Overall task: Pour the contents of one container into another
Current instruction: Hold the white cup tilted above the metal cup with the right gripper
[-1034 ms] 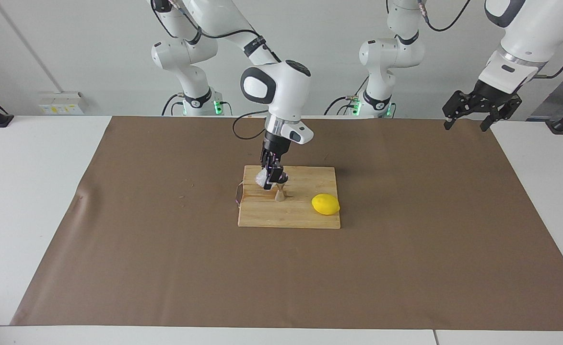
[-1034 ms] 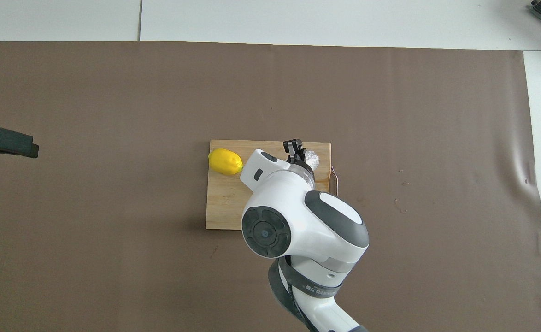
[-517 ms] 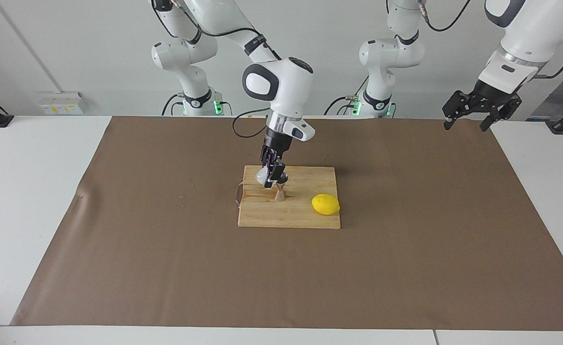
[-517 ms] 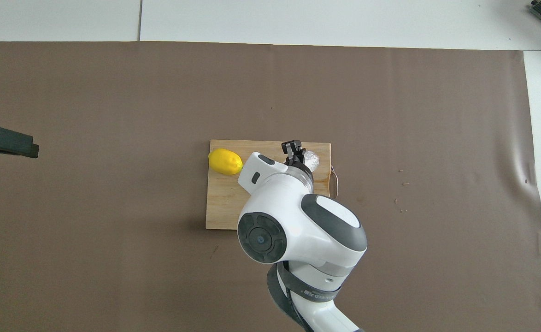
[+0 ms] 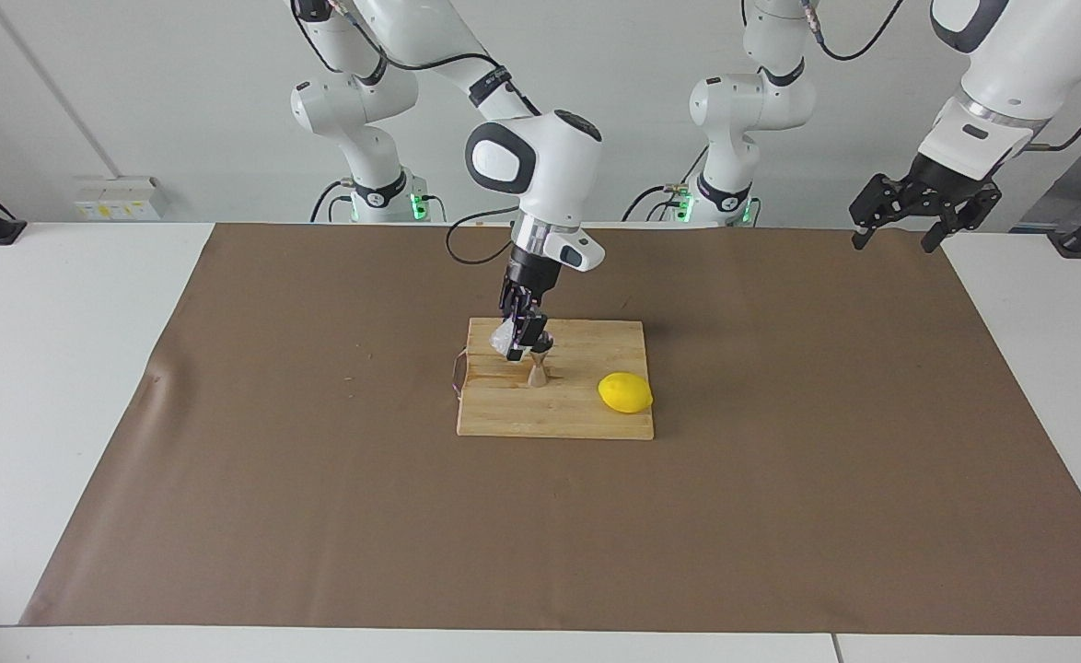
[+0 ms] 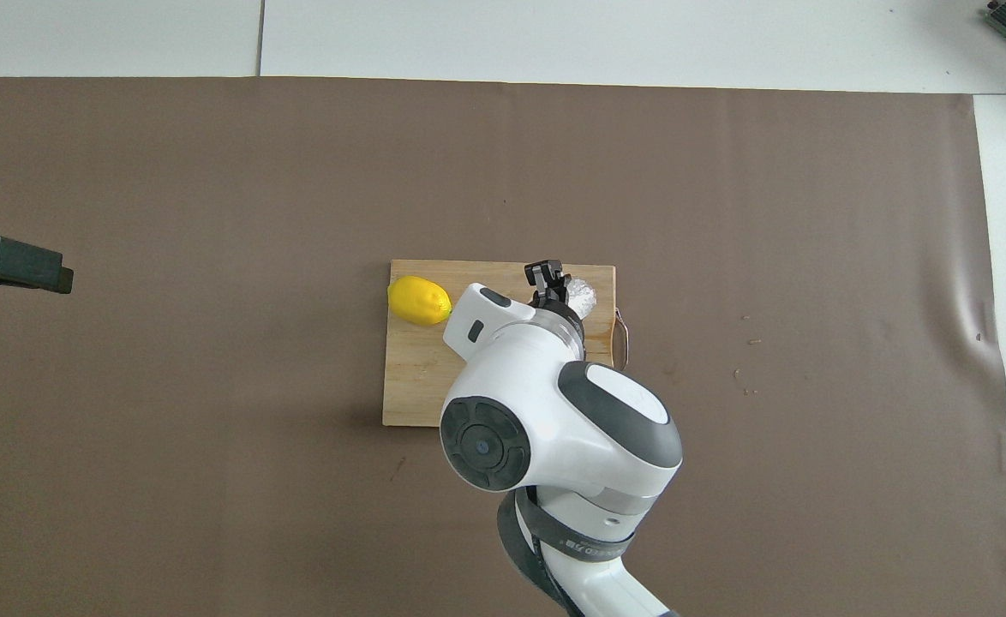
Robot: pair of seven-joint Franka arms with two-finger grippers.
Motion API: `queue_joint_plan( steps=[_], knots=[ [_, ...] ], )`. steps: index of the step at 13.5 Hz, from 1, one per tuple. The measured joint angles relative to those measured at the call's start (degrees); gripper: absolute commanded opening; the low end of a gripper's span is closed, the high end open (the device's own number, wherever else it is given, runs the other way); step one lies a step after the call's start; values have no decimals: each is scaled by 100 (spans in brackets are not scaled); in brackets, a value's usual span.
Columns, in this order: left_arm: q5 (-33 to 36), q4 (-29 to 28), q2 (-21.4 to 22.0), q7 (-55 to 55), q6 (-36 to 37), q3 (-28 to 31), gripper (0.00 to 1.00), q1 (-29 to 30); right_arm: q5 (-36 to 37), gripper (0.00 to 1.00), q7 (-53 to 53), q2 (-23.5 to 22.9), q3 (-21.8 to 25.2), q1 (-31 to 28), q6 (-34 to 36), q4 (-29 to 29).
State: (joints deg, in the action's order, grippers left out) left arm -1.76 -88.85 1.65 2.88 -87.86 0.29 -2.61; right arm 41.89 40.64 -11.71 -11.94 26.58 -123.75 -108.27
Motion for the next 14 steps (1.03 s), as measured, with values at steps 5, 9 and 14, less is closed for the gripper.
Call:
queue_joint_plan(
  steps=[5,9,14],
  knots=[
    [-1,0,0,-1,0,0,100,0,76,11,-3,6,0,0,0,0],
    [-1,0,0,-2,0,0,100,0,81,11,-9,6,3,0,2,0],
    [-2,0,0,-2,0,0,100,-1,-72,11,-61,9,1,0,-6,2]
  ],
)
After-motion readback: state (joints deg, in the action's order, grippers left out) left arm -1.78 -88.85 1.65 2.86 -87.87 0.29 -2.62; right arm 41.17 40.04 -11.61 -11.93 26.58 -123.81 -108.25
